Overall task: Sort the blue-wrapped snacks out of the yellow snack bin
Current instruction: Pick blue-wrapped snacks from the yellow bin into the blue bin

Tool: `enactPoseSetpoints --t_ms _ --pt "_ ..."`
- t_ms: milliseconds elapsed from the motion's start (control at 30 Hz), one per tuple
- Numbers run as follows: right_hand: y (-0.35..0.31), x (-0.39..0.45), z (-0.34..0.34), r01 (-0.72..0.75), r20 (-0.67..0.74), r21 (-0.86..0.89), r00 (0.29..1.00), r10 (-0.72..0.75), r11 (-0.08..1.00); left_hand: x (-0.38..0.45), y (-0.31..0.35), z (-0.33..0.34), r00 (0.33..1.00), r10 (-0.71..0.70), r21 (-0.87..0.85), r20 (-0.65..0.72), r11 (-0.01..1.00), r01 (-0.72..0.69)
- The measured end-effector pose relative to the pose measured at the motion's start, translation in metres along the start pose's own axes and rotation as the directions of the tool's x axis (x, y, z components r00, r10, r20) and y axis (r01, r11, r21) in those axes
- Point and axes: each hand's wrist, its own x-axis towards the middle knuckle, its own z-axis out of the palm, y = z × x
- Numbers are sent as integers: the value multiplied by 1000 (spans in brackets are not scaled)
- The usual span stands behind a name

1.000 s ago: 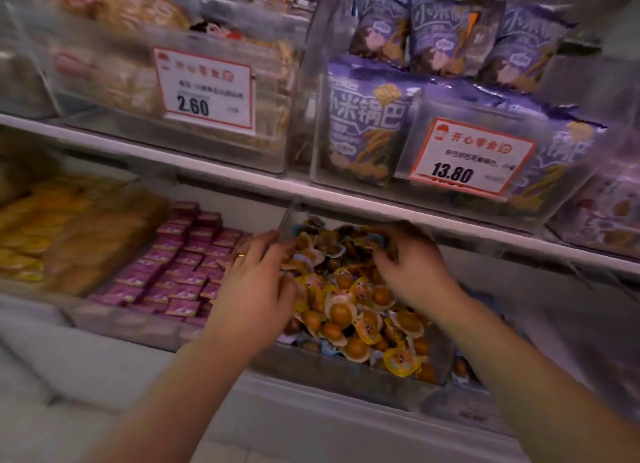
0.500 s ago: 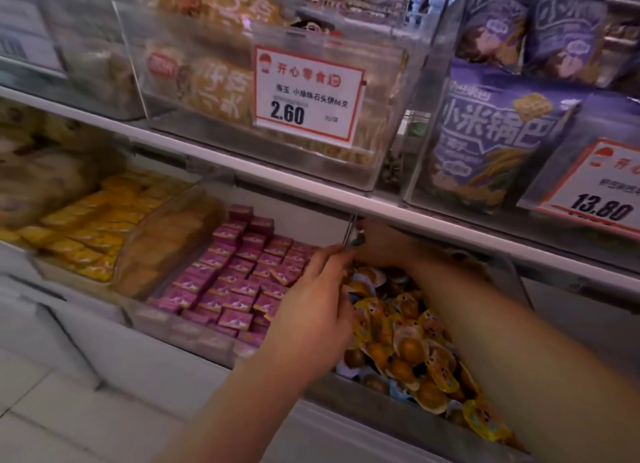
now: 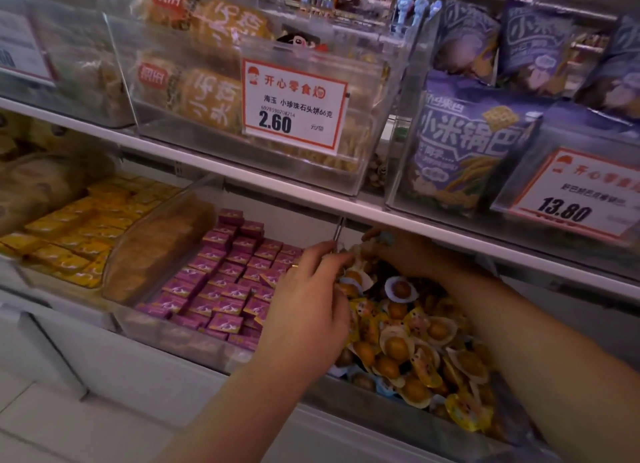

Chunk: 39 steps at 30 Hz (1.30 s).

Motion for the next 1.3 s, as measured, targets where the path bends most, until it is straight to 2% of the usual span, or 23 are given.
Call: enactPoseSetpoints --t_ms 33,100,233,333,433,467,500,533,567,600,633,667,700,733,800,833,867,900,967,1033,1067,1167,1300 --pt "5 -11 -8 -36 14 118 999 35 992 0 4 0 999 13 -6 -31 1000 -14" --pt "11 -36 -23 -168 85 375 985 147 911 -2 12 3 997 43 -33 -63 998 -45" --pt "12 -85 -41 -262 58 588 957 283 766 -11 27 17 993 103 -89 -51 990 -108" --pt "-3 -114 -39 -262 10 744 924 382 615 -16 42 30 1000 10 -269 -25 963 -16" --pt "-23 -136 -32 -193 -77 821 895 439 537 -18 58 42 979 -181 -453 94 868 204" --pt "-31 -142 -27 -171 -109 836 880 462 521 -17 65 45 942 -297 -542 159 771 334" --pt "-39 -149 -21 -145 -159 822 871 466 551 -15 72 47 870 -421 -652 257 589 478" --pt "-50 -157 -15 -115 -225 765 874 431 633 -11 79 48 777 -493 -736 391 340 586" --pt "-59 -164 -7 -72 -281 671 896 343 738 -8 83 49 697 -494 -767 519 90 635" --pt "-67 -169 1 -26 -310 545 922 231 838 -6 84 49 642 -464 -756 611 -100 647" --pt "-72 -172 9 30 -305 401 947 102 916 -4 81 47 608 -438 -733 662 -214 645" --pt "-78 -173 15 73 -268 264 963 1 962 -3 76 44 585 -433 -718 686 -272 641" --pt "-78 -172 21 99 -221 197 974 -55 975 -1 70 41 571 -448 -716 689 -298 631" --pt "-80 -171 22 97 -193 246 980 -49 965 1 66 38 564 -475 -727 675 -299 618" --pt "-79 -162 14 54 -241 590 964 112 806 6 60 29 560 -532 -753 635 -263 604" --pt "-70 -153 10 29 -284 683 931 230 729 9 58 24 555 -553 -759 622 -251 601" --pt "-59 -144 5 -1 -322 680 898 300 733 10 57 20 548 -569 -763 613 -246 598" --pt "-46 -134 0 -67 -333 591 887 319 804 12 56 17 541 -580 -764 609 -246 597" --pt "-19 -115 -6 -210 -206 186 947 247 960 13 52 13 529 -586 -756 614 -245 607" --pt "0 -101 -3 -216 -14 -185 976 217 959 13 51 12 522 -578 -744 628 -247 621" --pt "5 -94 -2 -206 47 -268 973 226 941 13 51 11 520 -573 -739 634 -251 625" --pt "7 -76 2 -154 64 -310 981 183 938 13 51 7 518 -559 -733 647 -270 624" --pt "5 -67 5 0 4 -372 1000 1 928 12 50 5 521 -551 -734 652 -289 614"
